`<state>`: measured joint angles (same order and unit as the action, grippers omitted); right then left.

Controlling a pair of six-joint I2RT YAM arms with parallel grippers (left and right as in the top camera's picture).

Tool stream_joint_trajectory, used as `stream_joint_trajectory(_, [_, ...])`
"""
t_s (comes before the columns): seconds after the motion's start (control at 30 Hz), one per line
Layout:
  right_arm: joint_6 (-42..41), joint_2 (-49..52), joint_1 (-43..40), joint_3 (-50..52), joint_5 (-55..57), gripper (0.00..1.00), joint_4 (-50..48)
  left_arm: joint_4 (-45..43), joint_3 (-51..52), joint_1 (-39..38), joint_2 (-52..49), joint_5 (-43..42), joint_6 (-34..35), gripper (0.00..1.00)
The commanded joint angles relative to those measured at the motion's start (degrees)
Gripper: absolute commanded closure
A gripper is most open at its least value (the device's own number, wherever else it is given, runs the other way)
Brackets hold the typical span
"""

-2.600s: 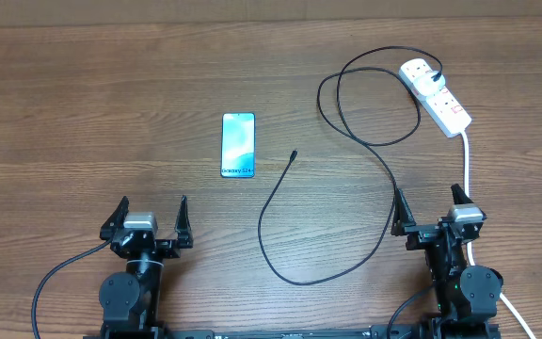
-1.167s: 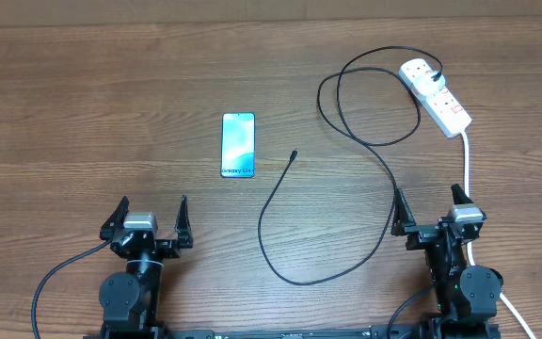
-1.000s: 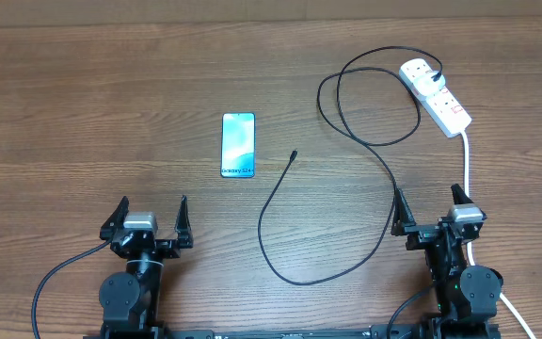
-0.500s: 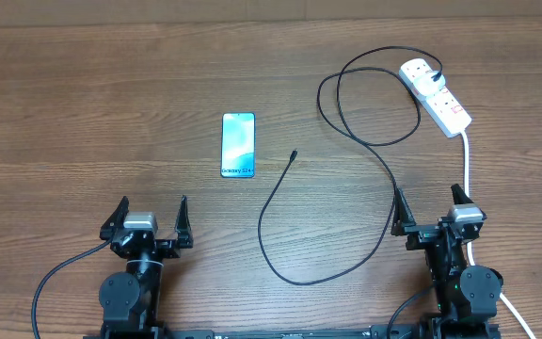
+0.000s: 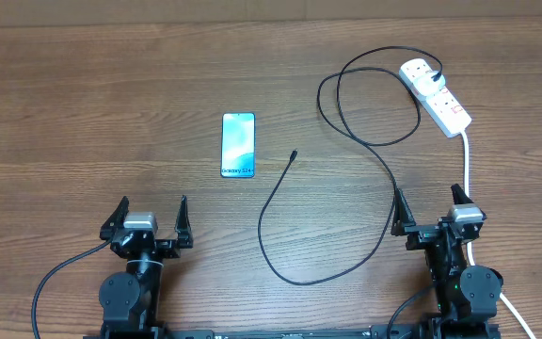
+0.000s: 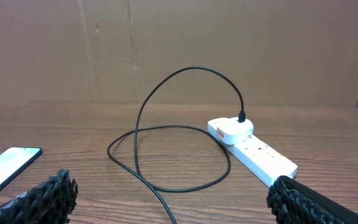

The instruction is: Plug charger to phone and switch on socket

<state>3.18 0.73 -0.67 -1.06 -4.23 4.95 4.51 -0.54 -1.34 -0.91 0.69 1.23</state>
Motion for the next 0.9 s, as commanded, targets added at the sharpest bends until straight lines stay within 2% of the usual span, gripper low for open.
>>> stream_joint_trajectory(0.0, [-0.17, -0.57, 0.28, 0.57, 0.09, 0.0, -0.35, -0.09, 0.26, 0.59, 0.57, 0.39, -1.84, 0.0])
stream_joint_trajectory(0.17, [-0.15, -0.57, 0.28, 0.57, 0.09, 0.0, -0.35, -0.26, 0.26, 0.59, 0.57, 1.62, -11.58, 0.0])
stream_joint_trajectory(0.3, [-0.15, -0.57, 0.28, 0.57, 0.11, 0.0, -0.35, -0.31, 0.26, 0.59, 0.57, -0.02, -12.41, 0.0])
stream_joint_trajectory(0.43, [-0.17, -0.57, 0.28, 0.57, 0.11, 0.0, -0.35, -1.42, 0.22, 0.57, 0.57, -11.8, -2.34, 0.0])
stream_joint_trajectory(0.53, [-0.17, -0.57, 0.28, 0.57, 0.09, 0.0, -0.35, -5.49, 0.22, 0.57, 0.57, -19.5, 5.2, 0.0])
stream_joint_trajectory(0.67, [-0.15, -0.57, 0.28, 0.57, 0.09, 0.0, -0.35, -17.77, 0.22, 0.57, 0.57, -28.7, 9.53, 0.0])
stream_joint_trajectory(0.7, [-0.15, -0.57, 0.28, 0.57, 0.09, 0.0, -0.35, -24.22, 0.22, 0.57, 0.57, -30.73, 9.53, 0.0])
stream_joint_trajectory(0.87, [-0.15, -0.57, 0.28, 0.57, 0.09, 0.0, -0.35, -46.45, -0.33, 0.57, 0.57, -28.44, 9.55, 0.0])
